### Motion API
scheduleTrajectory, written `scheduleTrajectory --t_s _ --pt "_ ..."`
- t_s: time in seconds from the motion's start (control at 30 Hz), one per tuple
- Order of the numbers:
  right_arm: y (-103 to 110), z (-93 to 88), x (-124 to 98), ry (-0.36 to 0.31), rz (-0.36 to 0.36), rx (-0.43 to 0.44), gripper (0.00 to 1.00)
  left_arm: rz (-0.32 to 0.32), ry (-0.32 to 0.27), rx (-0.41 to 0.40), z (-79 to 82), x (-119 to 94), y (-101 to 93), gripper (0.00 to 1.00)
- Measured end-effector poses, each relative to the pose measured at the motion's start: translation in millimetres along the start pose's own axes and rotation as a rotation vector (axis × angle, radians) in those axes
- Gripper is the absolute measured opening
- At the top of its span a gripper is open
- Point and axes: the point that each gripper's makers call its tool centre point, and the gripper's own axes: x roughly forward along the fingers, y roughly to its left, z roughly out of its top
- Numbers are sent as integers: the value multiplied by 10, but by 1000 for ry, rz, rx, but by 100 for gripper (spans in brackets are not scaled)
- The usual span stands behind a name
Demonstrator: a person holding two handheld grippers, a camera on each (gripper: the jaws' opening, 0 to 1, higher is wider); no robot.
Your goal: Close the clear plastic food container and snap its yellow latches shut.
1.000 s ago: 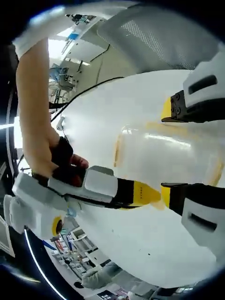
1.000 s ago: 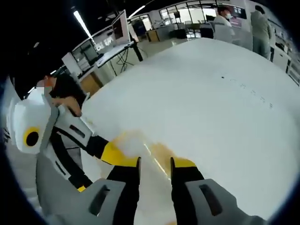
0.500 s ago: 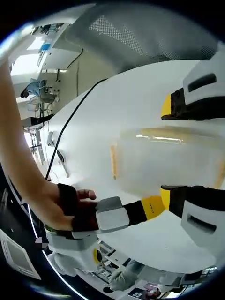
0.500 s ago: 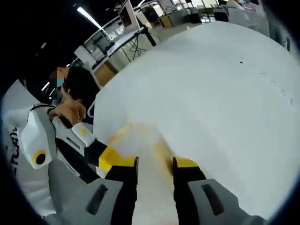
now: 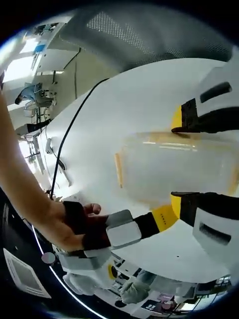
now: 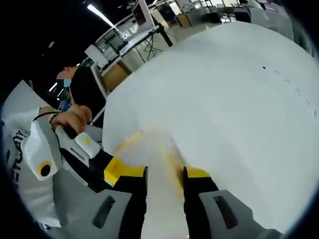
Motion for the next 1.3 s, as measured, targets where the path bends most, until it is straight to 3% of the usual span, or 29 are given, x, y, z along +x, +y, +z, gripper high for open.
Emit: scheduleTrajectory --t_s 0.27,0.3,0.33,0.37,0.43,0.47,0.5,0.73,0.97,1.3 --pt "-46 18 -1 11 -4 2 24 15 9 22 0 8 -23 35" --pt "-50 15 -1 15 -4 5 24 12 23 108 -11 11 -29 36" --pt "-54 14 6 17 -6 4 24 49 32 81 -49 -32 -17 36" --pt "-57 16 19 18 -7 6 24 44 24 75 -33 -17 -34 36" --pt "-59 15 22 20 -10 0 24 63 41 230 -72 -12 -4 36" --pt "-56 11 27 22 -9 4 24 56 39 155 -79 -14 -6 37" --pt "-57 11 32 23 -9 8 24 49 41 139 -79 -10 8 37" --pt "-71 14 43 46 5 21 23 53 47 143 -83 12 27 37" --pt "-49 -4 55 118 16 69 21 60 55 146 -82 33 12 36" --pt "-40 -9 29 108 56 119 17 65 54 144 -76 42 7 36"
